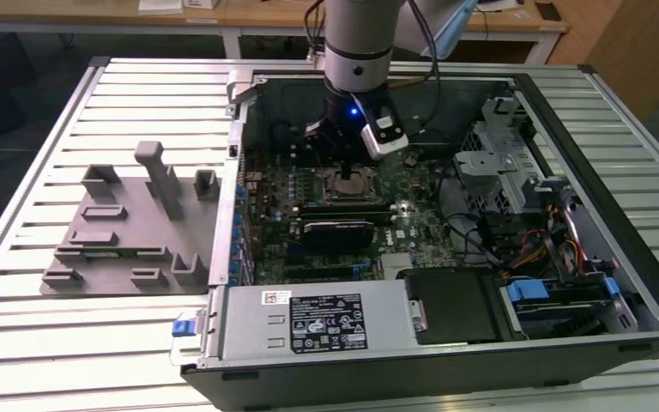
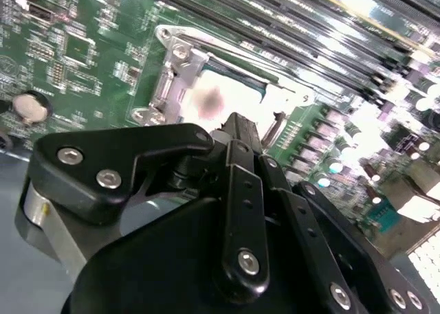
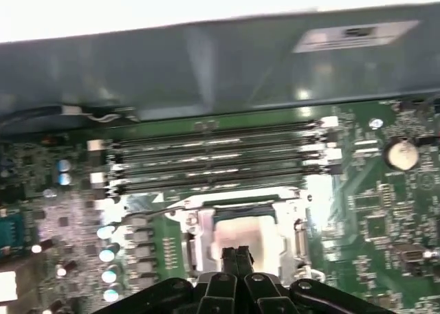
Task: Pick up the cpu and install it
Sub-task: 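Close the cpu cover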
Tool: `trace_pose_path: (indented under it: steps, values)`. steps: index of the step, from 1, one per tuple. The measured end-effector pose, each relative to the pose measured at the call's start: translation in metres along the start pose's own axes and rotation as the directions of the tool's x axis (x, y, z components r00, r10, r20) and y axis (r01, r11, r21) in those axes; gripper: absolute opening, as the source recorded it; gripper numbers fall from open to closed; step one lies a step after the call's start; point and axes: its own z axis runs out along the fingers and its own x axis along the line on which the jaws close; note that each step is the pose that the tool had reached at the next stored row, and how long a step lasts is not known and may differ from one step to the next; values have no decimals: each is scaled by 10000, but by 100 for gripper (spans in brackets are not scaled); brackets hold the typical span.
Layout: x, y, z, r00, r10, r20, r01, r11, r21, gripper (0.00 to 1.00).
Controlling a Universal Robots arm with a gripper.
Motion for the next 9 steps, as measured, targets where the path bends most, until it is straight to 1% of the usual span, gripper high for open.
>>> trace_pose_path:
  steps: [2,4,7,9]
  values:
    - [-32,3,1,10000,-1,-5,1,10000,0,11]
    - [-34,4,-9,10000,0,-7,0,10000,2,11]
    - [-35,6,-62,10000,1,-6,-1,10000,0,11]
    - [-36,6,-68,10000,0,-5,0,10000,-1,11]
